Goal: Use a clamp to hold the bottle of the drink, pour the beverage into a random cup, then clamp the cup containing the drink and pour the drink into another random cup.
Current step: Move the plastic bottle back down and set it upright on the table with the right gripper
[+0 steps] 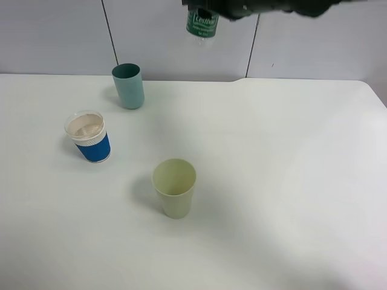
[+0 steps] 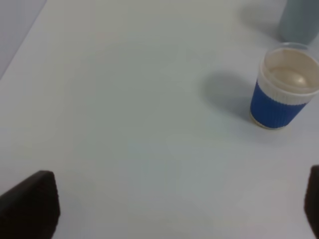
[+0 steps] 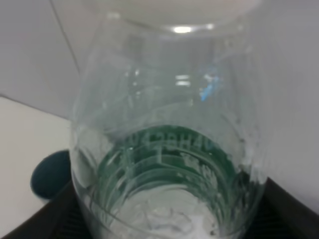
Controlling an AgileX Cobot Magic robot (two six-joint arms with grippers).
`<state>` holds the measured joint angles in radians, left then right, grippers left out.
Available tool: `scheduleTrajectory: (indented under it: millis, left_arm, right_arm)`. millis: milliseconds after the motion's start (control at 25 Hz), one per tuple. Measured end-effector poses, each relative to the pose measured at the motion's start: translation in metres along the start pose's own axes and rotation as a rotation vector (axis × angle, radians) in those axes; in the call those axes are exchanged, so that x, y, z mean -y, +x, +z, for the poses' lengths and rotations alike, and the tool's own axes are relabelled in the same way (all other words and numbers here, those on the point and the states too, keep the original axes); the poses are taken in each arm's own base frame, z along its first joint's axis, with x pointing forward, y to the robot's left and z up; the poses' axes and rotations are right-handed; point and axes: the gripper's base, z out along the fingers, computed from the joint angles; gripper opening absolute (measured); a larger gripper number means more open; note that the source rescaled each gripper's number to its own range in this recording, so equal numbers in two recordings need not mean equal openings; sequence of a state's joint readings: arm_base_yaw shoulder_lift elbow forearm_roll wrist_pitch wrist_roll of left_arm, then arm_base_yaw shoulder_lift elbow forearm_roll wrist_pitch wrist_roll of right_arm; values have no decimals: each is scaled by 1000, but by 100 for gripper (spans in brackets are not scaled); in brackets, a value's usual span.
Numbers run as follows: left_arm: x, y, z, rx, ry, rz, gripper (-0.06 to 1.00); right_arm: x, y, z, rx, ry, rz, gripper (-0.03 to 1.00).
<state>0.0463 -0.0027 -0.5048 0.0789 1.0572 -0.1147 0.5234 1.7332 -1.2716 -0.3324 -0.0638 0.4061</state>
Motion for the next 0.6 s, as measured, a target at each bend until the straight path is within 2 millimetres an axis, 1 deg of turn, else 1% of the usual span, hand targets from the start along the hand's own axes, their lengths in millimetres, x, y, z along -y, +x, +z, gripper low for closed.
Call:
scheduleTrajectory:
  millis: [120, 280, 400, 600]
  left_arm:
    - [0, 0, 0, 0, 0, 0, 100]
    - [0, 0, 0, 0, 0, 0, 100]
    - [0, 0, 0, 0, 0, 0, 100]
    - [0, 0, 0, 0, 0, 0, 100]
  right_arm:
    - [4, 35, -1, -15, -23, -55, 0]
    - [3, 68, -7, -30, -55, -146, 0]
    - [3, 87, -12, -47, -70, -171, 0]
    - [4, 108, -19, -86, -81, -173, 0]
